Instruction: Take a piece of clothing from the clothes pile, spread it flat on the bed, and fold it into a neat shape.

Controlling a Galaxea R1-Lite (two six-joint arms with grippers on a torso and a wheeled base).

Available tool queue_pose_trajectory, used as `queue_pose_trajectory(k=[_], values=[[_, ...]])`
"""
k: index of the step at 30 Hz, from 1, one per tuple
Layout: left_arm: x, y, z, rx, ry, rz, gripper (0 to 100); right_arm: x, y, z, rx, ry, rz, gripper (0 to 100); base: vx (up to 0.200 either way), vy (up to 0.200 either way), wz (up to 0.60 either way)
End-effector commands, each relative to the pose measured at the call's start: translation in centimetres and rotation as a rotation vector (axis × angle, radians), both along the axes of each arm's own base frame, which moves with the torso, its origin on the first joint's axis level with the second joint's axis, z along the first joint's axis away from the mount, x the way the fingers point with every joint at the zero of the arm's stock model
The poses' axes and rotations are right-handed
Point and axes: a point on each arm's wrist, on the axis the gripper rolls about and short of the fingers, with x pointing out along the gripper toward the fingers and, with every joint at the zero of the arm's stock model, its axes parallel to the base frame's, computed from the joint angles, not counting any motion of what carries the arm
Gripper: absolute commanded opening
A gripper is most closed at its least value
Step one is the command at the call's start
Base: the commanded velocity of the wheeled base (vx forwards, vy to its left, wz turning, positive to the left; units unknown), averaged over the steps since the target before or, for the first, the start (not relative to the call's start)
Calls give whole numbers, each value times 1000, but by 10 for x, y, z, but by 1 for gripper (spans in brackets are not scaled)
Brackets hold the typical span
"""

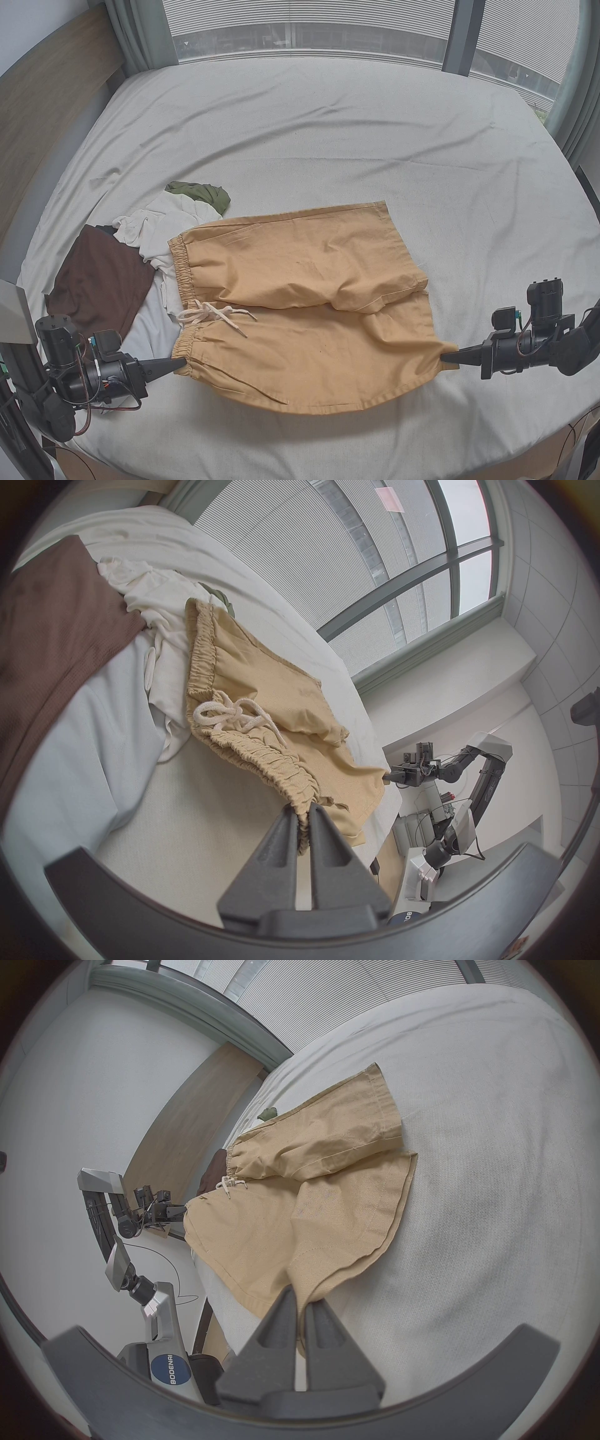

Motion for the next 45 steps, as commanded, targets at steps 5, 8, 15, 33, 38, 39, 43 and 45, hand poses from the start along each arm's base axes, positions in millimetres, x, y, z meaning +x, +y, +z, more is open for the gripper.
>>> queue_pose_trajectory(k=[5,8,15,33,38,39,43,45], values=[[-1,9,7,-6,-35,26,0,-4,2,6,6,-25,17,0,0,0,0],[2,13,8,-6,-47,35,0,-3,3,14,60,-54,69,0,0,0,0],[13,13,20,-35,-89,46,0,7,4,32,113,-93,65,0,0,0,0],[32,14,36,-56,-166,54,0,24,10,65,290,-238,-5,0,0,0,0],[36,14,40,-56,-188,55,0,30,10,60,289,-249,-18,0,0,0,0],[36,14,41,-55,-191,55,0,31,10,60,288,-254,-25,0,0,0,0],[39,13,41,-55,-197,52,0,34,11,60,290,-271,-29,0,0,0,0],[40,13,41,-54,-200,54,0,36,12,62,301,-270,-33,0,0,0,0]])
